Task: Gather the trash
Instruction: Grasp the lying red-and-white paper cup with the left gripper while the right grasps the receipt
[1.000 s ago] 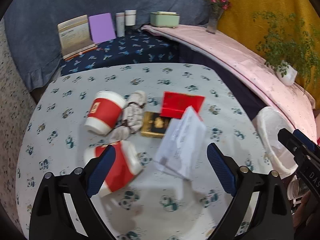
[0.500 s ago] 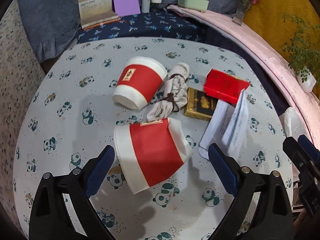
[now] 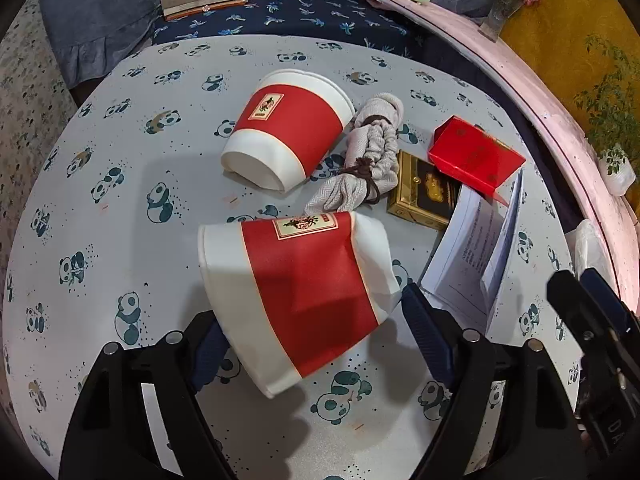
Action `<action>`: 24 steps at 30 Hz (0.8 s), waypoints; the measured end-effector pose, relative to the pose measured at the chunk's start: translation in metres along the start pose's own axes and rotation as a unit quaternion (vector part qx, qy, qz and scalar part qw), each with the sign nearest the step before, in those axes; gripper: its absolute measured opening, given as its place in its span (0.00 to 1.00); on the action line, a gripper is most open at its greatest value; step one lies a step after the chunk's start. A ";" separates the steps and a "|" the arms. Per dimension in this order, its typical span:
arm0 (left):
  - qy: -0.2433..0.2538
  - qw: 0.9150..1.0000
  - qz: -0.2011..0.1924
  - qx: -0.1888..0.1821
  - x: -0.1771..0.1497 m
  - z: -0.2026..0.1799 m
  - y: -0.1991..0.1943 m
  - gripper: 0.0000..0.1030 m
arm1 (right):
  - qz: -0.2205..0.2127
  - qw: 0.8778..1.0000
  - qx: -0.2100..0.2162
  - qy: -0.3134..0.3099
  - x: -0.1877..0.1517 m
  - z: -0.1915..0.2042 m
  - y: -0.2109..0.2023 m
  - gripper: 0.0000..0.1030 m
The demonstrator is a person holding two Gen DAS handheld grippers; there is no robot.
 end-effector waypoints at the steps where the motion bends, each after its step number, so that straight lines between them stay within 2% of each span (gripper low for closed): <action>1: 0.003 1.000 -0.004 0.002 0.000 0.000 -0.002 0.74 | 0.000 1.000 0.002 -0.001 0.000 0.003 0.002 0.66; 9: -0.006 0.999 -0.034 0.013 0.016 0.015 -0.020 0.74 | 0.011 1.000 0.003 0.017 0.004 0.015 0.020 0.67; 13: -0.013 0.999 -0.038 0.024 0.020 0.026 -0.022 0.74 | 0.013 0.999 -0.010 0.040 0.006 0.018 0.029 0.74; 14: -0.015 0.999 -0.039 0.025 0.020 0.029 -0.023 0.73 | 0.013 0.999 -0.014 0.040 0.006 0.020 0.030 0.75; 15: -0.016 0.999 -0.040 0.026 0.021 0.032 -0.023 0.64 | 0.015 0.999 -0.017 0.039 0.006 0.023 0.033 0.76; 16: -0.014 0.999 -0.033 0.027 0.021 0.034 -0.022 0.47 | 0.017 0.999 -0.022 0.037 0.006 0.024 0.036 0.76; 22: -0.014 0.999 -0.025 0.026 0.018 0.040 -0.018 0.46 | 0.041 0.997 -0.059 0.019 -0.007 0.025 0.054 0.75; 24: -0.016 0.999 -0.026 0.026 0.017 0.040 -0.018 0.46 | 0.051 0.997 -0.058 0.017 -0.013 0.023 0.057 0.62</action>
Point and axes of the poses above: each gripper's, at about its wrist camera, not at the fingertips, and y roughly the way its jaws point, z to its left, x to its top, the point moved 4 cm from there along y, roughly the way its jaws point, and after that the axes turned 13 degrees about -z, right-handed, at the moved point
